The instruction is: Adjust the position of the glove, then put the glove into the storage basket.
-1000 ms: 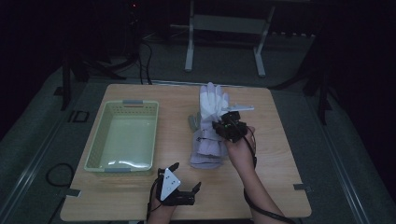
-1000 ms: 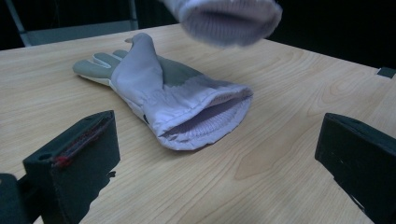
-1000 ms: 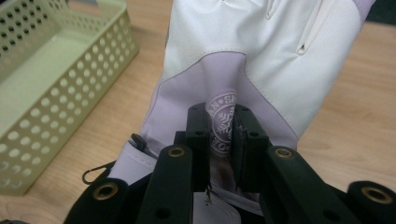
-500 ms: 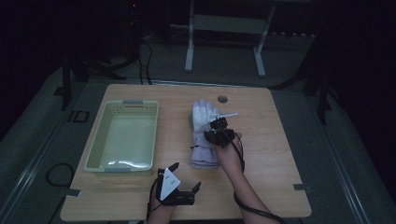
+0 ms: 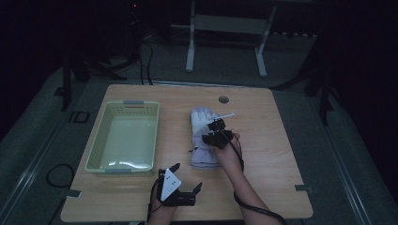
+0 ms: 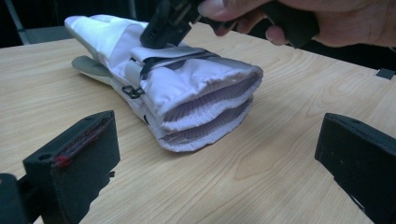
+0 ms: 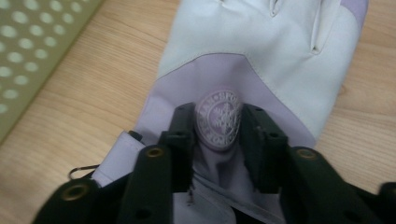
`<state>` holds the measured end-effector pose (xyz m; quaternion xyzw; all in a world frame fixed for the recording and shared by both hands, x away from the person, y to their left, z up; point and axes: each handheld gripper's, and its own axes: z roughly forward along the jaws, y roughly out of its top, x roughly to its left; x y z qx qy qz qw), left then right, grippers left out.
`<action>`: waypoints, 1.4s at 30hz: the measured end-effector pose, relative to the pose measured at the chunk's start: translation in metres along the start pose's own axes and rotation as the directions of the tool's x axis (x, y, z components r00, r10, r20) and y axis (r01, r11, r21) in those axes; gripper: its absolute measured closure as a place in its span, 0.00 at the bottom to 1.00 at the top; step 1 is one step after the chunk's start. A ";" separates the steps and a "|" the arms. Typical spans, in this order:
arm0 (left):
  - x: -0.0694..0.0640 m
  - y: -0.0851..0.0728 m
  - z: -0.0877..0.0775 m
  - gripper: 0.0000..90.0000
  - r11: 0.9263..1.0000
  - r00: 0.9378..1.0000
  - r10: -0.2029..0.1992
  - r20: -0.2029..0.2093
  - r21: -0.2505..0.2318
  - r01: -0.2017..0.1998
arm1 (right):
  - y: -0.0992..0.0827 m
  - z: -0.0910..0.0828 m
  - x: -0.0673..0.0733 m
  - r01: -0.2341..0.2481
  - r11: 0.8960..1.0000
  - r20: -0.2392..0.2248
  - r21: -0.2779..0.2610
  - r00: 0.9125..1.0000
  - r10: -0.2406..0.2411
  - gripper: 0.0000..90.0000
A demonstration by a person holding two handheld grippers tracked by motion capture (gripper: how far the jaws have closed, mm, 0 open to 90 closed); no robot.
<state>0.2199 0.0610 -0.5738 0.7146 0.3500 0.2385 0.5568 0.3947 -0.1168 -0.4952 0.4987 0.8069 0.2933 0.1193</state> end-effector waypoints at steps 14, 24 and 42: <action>0.001 0.001 0.001 0.00 1.000 1.000 0.001 0.009 0.020 -0.001 | -0.013 -0.034 -0.025 0.104 0.989 -0.184 -0.109 0.975 -0.123 0.16; 0.000 0.001 0.002 0.00 1.000 1.000 -0.001 0.003 0.019 0.001 | -0.037 -0.032 -0.039 0.188 0.973 -0.192 -0.135 0.958 -0.211 0.16; 0.000 0.003 0.005 0.00 0.998 0.999 0.027 -0.035 0.050 -0.025 | -0.080 -0.048 -0.100 0.188 0.960 -0.129 -0.209 0.967 -0.218 0.17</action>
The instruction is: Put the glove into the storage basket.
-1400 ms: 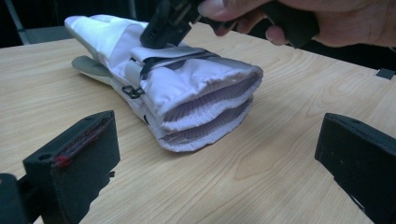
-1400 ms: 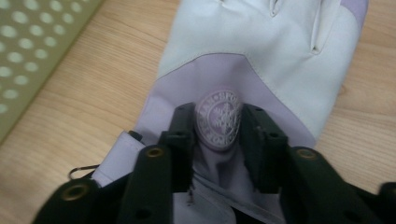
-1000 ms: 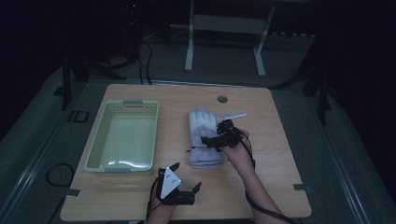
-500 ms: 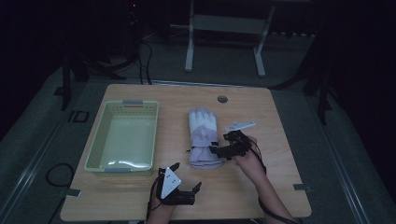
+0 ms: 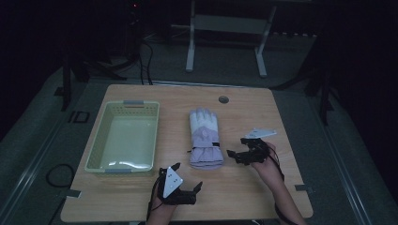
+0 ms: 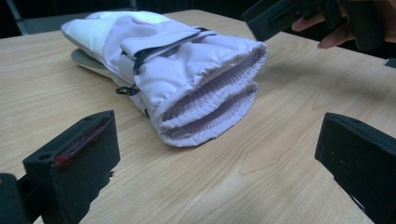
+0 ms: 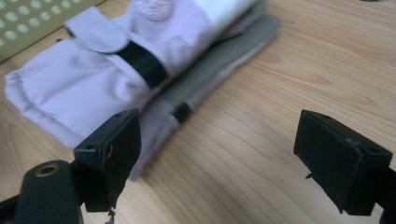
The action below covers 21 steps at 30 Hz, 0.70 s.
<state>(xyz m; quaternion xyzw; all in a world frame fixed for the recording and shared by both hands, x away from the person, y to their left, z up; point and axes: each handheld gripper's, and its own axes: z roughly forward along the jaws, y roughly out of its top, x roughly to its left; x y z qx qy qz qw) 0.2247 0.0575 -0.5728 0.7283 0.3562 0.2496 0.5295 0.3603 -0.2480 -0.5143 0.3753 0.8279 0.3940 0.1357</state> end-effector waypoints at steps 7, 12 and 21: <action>0.001 0.018 0.001 0.00 1.000 0.998 0.025 0.064 -0.018 -0.024 | -0.008 -0.015 -0.021 -0.048 0.999 0.035 -0.013 0.998 0.048 0.17; 0.010 0.034 0.001 0.00 0.999 0.999 0.033 0.010 0.002 -0.033 | -0.004 -0.022 -0.025 -0.087 0.996 0.044 -0.028 0.995 0.088 0.16; 0.027 0.057 0.014 0.00 0.994 0.996 -0.073 0.054 0.083 0.069 | 0.014 -0.019 -0.010 0.037 0.993 0.099 -0.108 0.995 -0.026 0.15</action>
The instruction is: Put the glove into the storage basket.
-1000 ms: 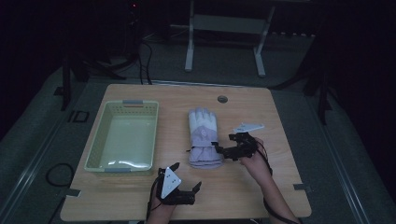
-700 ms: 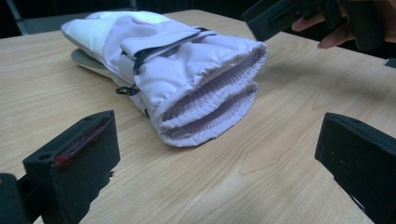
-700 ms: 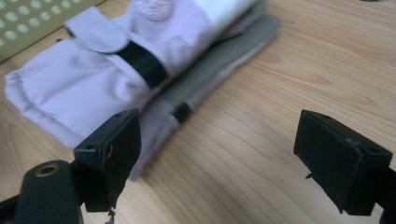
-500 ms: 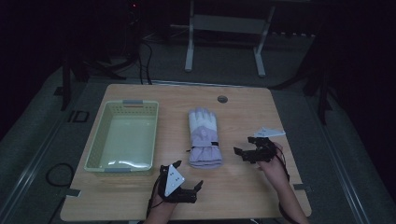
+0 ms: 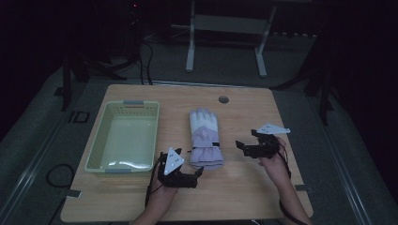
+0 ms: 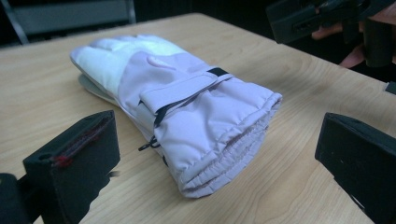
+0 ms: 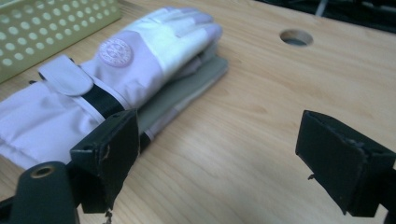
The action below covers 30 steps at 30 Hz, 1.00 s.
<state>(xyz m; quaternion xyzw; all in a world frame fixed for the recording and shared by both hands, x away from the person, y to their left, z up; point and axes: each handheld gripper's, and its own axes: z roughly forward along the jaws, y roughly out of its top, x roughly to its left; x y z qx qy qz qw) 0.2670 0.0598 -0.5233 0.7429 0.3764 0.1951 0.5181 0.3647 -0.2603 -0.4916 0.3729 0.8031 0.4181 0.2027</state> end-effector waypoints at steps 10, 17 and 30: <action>0.018 0.034 0.029 0.00 0.995 0.997 -0.040 -0.070 0.092 0.047 | 0.025 0.036 0.017 -0.031 1.000 -0.018 0.005 0.999 0.031 0.12; 0.029 0.047 0.049 0.00 0.975 0.984 -0.098 -0.151 0.182 0.125 | 0.036 0.058 0.030 -0.017 1.000 -0.034 0.007 0.999 0.018 0.18; 0.042 0.013 0.080 0.16 0.899 0.960 -0.258 -0.109 0.337 0.280 | 0.013 0.094 0.036 -0.071 0.984 -0.034 0.165 0.996 0.078 0.22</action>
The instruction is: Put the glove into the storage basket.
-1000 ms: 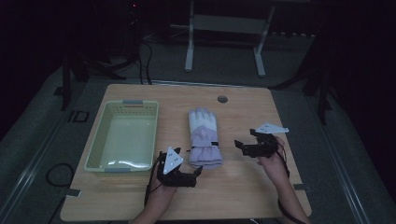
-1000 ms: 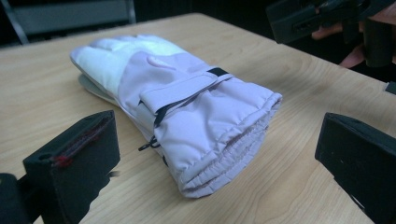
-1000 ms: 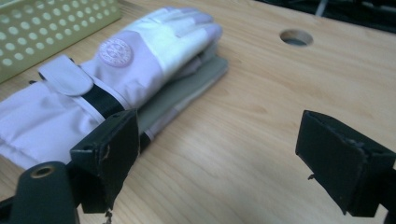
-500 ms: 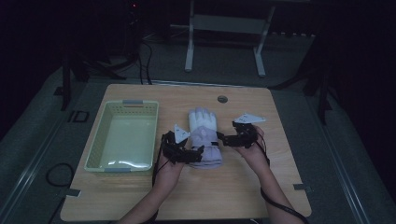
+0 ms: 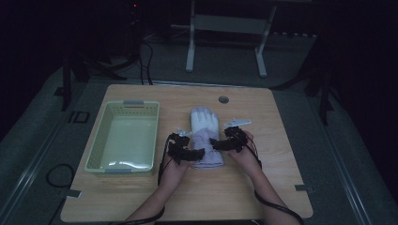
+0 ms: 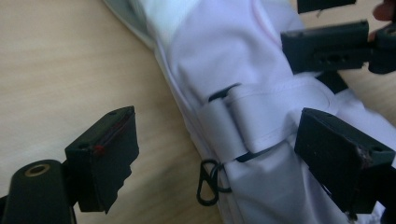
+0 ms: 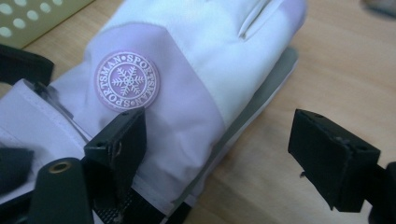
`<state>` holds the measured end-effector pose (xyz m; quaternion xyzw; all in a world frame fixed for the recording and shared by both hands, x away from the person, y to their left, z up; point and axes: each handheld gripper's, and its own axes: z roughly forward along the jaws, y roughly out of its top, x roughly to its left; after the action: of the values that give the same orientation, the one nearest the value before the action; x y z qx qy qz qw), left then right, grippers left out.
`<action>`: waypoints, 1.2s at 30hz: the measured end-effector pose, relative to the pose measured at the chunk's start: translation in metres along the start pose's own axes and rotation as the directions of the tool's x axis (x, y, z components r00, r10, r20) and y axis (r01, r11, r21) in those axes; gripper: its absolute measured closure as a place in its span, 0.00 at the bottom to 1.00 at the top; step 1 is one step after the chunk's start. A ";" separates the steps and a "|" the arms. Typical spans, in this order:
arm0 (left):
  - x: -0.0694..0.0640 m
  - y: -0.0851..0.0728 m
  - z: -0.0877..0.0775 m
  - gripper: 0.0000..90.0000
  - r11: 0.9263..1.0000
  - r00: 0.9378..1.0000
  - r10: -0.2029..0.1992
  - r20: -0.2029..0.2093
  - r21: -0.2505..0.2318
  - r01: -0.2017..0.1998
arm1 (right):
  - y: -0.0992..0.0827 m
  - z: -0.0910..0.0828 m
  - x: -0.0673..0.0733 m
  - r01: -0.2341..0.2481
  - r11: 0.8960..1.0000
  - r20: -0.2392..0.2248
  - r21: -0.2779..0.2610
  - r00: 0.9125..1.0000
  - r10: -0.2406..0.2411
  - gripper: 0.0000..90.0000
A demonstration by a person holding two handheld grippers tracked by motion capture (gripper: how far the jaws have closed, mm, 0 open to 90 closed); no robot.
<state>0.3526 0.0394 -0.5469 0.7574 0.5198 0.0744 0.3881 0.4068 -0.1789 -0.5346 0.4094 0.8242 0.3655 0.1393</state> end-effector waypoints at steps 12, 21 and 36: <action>0.001 0.000 0.009 0.38 0.998 0.997 0.023 0.067 0.052 -0.026 | -0.007 0.014 -0.016 -0.202 0.971 -0.181 0.130 0.958 0.223 0.56; 0.006 0.003 0.014 0.55 0.997 0.991 0.013 0.133 0.079 -0.024 | -0.007 0.015 -0.015 -0.221 0.965 -0.208 0.142 0.946 0.247 0.74; 0.011 0.012 0.005 0.78 0.995 0.983 -0.027 0.183 0.097 0.009 | 0.001 0.002 0.006 -0.160 0.984 -0.095 0.076 0.981 0.167 0.88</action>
<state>0.3685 0.0443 -0.5453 0.7741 0.4914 -0.0244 0.3984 0.4045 -0.1729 -0.5349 0.4612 0.8058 0.3677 0.0531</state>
